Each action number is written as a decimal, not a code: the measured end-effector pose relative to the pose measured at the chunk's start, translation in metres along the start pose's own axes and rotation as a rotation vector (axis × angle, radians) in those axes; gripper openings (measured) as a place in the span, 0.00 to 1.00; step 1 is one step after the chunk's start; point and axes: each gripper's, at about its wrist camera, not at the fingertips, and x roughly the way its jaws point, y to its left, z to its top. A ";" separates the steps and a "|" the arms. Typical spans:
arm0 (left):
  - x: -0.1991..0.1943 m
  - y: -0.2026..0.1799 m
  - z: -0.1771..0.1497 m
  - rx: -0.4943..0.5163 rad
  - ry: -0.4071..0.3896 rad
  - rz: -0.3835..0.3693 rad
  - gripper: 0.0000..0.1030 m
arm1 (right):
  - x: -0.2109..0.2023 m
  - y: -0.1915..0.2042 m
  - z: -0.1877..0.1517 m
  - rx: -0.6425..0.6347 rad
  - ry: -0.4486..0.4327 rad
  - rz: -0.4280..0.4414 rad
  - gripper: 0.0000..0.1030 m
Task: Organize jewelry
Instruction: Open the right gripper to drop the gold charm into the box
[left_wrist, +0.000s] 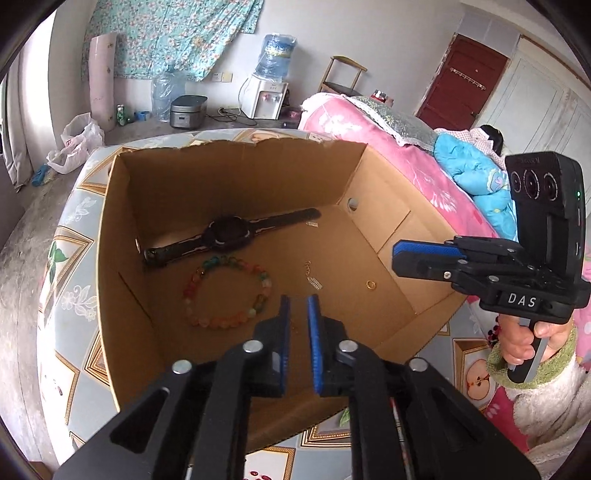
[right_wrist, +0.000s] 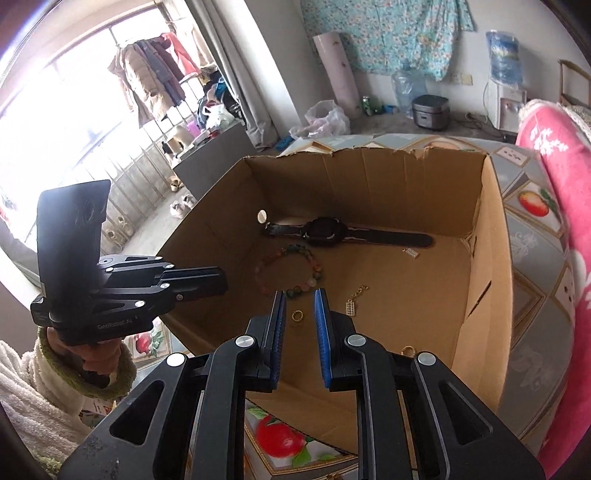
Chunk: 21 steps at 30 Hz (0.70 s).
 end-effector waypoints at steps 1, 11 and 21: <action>-0.001 0.002 0.001 -0.002 -0.006 0.003 0.17 | -0.003 -0.002 0.000 0.008 -0.011 -0.003 0.16; -0.027 0.005 -0.001 -0.019 -0.086 0.045 0.35 | -0.034 -0.015 -0.002 0.067 -0.110 -0.049 0.18; -0.069 -0.012 -0.014 0.009 -0.172 0.063 0.56 | -0.080 -0.009 -0.020 0.095 -0.223 -0.111 0.36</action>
